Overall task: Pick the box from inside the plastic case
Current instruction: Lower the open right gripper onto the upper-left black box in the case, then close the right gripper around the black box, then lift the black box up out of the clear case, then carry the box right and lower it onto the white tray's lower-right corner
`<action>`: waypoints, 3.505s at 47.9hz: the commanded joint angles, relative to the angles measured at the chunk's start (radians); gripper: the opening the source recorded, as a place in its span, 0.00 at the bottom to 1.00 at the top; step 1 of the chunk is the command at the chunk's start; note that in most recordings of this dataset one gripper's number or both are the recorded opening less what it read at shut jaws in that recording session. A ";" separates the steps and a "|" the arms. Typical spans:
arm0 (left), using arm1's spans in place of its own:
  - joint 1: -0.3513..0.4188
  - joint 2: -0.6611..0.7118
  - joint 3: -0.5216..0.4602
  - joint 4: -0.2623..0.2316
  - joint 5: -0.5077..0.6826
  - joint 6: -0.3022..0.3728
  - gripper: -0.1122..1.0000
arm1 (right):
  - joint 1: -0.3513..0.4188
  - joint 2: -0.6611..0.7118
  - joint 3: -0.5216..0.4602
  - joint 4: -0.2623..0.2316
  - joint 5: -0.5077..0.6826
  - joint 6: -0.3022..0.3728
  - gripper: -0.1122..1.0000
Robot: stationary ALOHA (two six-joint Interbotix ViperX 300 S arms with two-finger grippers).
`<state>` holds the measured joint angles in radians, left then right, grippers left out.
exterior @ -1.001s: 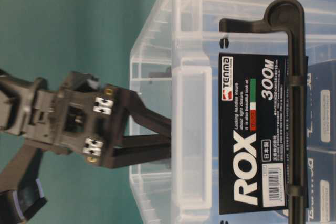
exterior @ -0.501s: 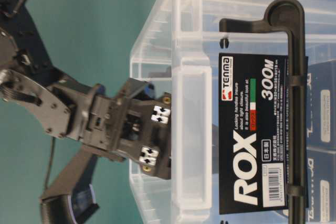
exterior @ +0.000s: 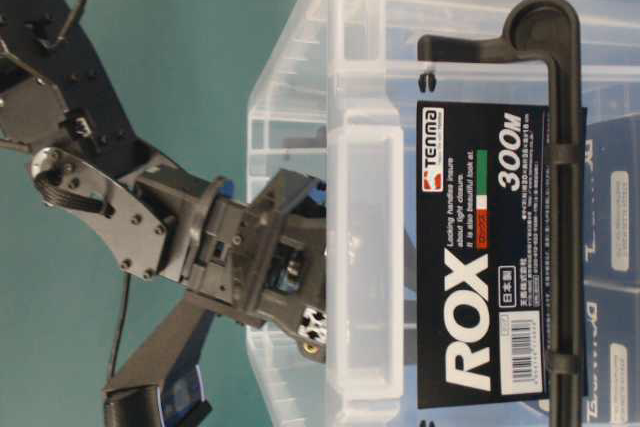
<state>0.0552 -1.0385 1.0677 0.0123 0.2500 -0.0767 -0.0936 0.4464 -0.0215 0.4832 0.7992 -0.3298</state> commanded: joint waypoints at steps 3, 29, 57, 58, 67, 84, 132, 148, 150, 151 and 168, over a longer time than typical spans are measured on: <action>0.002 -0.005 -0.026 0.003 -0.003 0.000 0.07 | 0.008 0.015 -0.014 0.009 -0.014 -0.003 1.00; 0.003 -0.008 -0.017 0.003 0.011 0.000 0.07 | 0.006 0.063 -0.014 0.003 -0.023 -0.006 1.00; 0.003 -0.012 -0.015 0.003 0.011 0.000 0.07 | -0.020 0.067 -0.006 -0.034 -0.017 -0.008 1.00; 0.003 -0.012 -0.014 0.003 0.011 0.002 0.07 | -0.017 0.072 -0.006 -0.034 -0.017 -0.008 1.00; 0.003 -0.012 -0.014 0.005 0.011 0.002 0.07 | -0.006 0.086 -0.006 -0.034 -0.032 -0.006 1.00; 0.003 -0.017 -0.015 0.005 0.011 0.000 0.07 | -0.025 0.074 -0.011 -0.066 -0.055 -0.005 0.74; 0.003 -0.029 -0.018 0.005 0.026 -0.020 0.07 | -0.137 -0.505 -0.051 -0.066 0.471 0.018 0.69; 0.003 -0.035 -0.021 0.005 0.026 -0.031 0.07 | -0.072 -0.769 0.316 -0.066 0.460 0.133 0.69; 0.003 -0.035 -0.020 0.005 0.028 -0.031 0.07 | -0.063 -0.807 0.387 -0.066 0.416 0.135 0.69; 0.003 -0.037 -0.020 0.005 0.028 -0.031 0.07 | -0.058 -0.828 0.422 -0.066 0.390 0.135 0.69; 0.003 -0.038 -0.025 0.005 0.021 -0.029 0.07 | 0.084 -0.977 0.873 -0.067 0.012 0.132 0.69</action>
<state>0.0568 -1.0815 1.0692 0.0138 0.2807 -0.1058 -0.0414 -0.5384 0.7931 0.4126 0.8606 -0.1979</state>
